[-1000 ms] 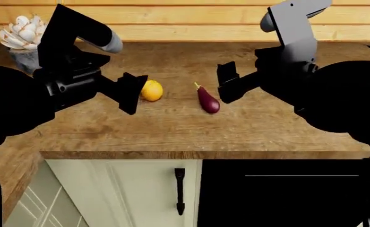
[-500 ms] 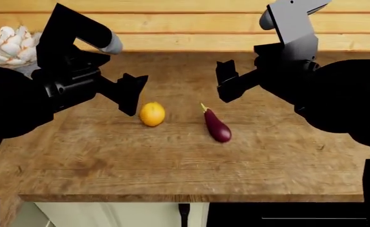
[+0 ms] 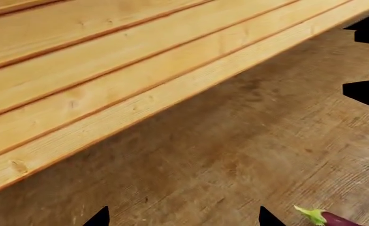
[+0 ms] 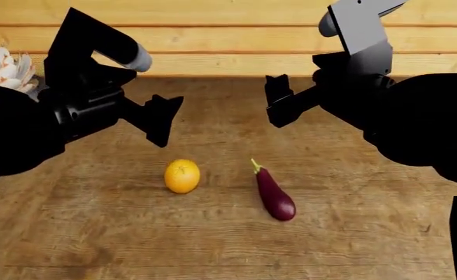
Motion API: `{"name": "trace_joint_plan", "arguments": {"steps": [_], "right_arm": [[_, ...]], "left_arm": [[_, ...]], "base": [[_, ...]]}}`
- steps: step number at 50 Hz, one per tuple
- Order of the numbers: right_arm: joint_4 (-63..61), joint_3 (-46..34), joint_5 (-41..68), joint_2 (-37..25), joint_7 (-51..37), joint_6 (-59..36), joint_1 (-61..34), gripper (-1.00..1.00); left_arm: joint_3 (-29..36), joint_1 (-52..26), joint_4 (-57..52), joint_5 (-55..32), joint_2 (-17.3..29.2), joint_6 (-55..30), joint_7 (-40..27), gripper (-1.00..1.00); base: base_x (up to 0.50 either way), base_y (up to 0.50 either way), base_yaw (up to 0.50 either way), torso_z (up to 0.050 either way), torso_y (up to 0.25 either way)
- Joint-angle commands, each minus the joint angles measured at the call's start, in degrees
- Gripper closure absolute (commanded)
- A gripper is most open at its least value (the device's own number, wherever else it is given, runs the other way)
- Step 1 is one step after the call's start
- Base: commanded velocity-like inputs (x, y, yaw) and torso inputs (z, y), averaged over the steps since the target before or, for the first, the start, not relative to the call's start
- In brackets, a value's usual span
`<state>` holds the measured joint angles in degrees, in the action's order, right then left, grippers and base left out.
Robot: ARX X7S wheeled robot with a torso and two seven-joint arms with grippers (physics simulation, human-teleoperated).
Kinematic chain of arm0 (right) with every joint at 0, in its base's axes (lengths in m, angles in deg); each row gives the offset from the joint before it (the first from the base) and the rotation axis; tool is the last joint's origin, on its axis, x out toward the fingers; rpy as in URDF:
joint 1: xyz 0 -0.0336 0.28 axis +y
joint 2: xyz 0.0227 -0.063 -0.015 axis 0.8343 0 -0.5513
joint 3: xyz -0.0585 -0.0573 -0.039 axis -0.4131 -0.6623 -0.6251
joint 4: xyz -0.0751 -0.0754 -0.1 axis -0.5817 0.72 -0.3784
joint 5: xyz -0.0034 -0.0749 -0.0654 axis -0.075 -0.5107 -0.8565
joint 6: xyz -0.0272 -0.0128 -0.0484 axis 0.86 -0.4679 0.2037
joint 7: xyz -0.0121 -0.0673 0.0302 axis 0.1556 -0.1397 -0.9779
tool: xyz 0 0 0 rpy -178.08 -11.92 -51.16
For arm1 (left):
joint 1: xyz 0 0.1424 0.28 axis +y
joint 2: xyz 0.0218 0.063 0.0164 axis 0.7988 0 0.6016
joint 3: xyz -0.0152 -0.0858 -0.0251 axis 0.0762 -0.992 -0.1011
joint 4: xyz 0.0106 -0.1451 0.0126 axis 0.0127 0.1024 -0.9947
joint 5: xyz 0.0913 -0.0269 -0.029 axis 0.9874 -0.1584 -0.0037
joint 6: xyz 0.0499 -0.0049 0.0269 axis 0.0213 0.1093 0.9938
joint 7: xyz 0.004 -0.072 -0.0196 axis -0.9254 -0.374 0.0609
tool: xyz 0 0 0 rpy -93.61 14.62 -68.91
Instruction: Pick the eggplant, orange from the counter and place them in the cabinet. Then close the cabinet.
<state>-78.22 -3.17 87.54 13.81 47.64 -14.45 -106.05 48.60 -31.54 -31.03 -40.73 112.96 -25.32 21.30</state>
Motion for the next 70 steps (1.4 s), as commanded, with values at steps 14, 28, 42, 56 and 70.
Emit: {"name": "trace_joint_plan", "arguments": {"steps": [14,28,42,56,70], "right_arm": [[-0.7,-0.3,2.2,0.0,-1.6,-0.8,-1.1,-1.0],[-2.5,-1.4,1.8,-1.1,-0.4,1.2,-0.7,-1.0],[2.2,9.1,20.9,2.5,-20.3,-9.4,-1.0,-1.0],[2.3,0.4,57.0,-2.8,-50.0,-2.0,4.2,-1.0],[-4.1,-4.3,62.8,-6.2,-54.5,1.7,12.8,-1.0]], "left_arm": [[-0.2,0.3,-0.7,-2.9,0.9,0.0,-1.7,-1.0],[0.0,0.7,-0.9,-4.1,1.5,0.3,-2.8,-1.0],[0.3,0.9,-0.9,-5.4,2.1,0.9,-3.5,-1.0],[1.0,1.6,-0.8,-5.7,3.1,2.2,-3.4,-1.0],[1.7,2.6,-1.0,-6.0,3.9,3.7,-3.3,-1.0]], "base": [[0.27,0.0,0.0,0.0,0.001],[0.14,-0.01,0.0,0.0,0.0],[0.07,-0.01,0.0,0.0,0.001],[0.0,0.0,0.0,0.0,0.0],[0.0,0.0,0.0,0.0,0.0]]}}
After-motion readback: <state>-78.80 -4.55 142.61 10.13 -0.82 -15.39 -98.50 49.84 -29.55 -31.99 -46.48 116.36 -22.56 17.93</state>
